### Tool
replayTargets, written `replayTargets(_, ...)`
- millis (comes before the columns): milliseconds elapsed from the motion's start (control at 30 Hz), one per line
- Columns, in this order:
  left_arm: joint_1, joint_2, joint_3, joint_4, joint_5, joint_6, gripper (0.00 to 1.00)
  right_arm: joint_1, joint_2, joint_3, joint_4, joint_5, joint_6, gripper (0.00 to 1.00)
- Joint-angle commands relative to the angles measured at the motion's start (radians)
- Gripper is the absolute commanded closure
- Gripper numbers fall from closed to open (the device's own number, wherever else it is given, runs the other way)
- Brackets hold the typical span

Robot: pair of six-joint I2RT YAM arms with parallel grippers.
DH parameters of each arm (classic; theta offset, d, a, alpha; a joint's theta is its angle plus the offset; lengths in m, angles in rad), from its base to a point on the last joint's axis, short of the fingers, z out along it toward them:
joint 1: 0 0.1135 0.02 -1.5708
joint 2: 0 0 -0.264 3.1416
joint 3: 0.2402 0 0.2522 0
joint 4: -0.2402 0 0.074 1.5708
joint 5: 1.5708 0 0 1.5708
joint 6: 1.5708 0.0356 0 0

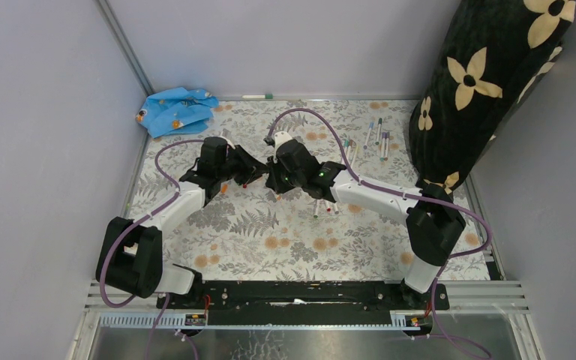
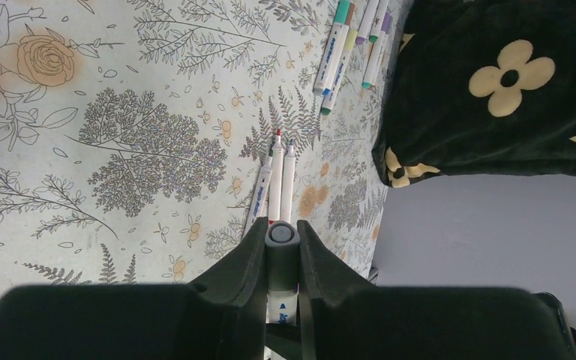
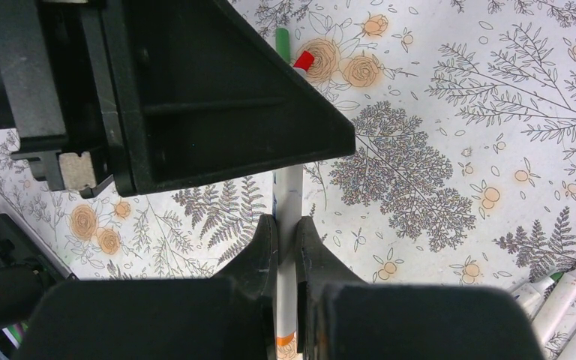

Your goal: Open the pen caps

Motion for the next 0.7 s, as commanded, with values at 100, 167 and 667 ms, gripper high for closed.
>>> replayTargets(100, -0.005, -0.018, 0.022, 0.002, -0.012, 0.019, 0.71, -0.008, -0.019, -0.024, 0.059, -0.023, 0.006, 1.00)
replayTargets(167, -0.006, -0.018, 0.027, -0.002, -0.018, 0.018, 0.62, -0.008, -0.023, -0.029, 0.060, -0.023, 0.007, 1.00)
replayTargets(667, -0.006, -0.017, 0.030, 0.001, -0.022, 0.046, 1.00, -0.008, -0.024, -0.037, 0.064, -0.023, 0.013, 1.00)
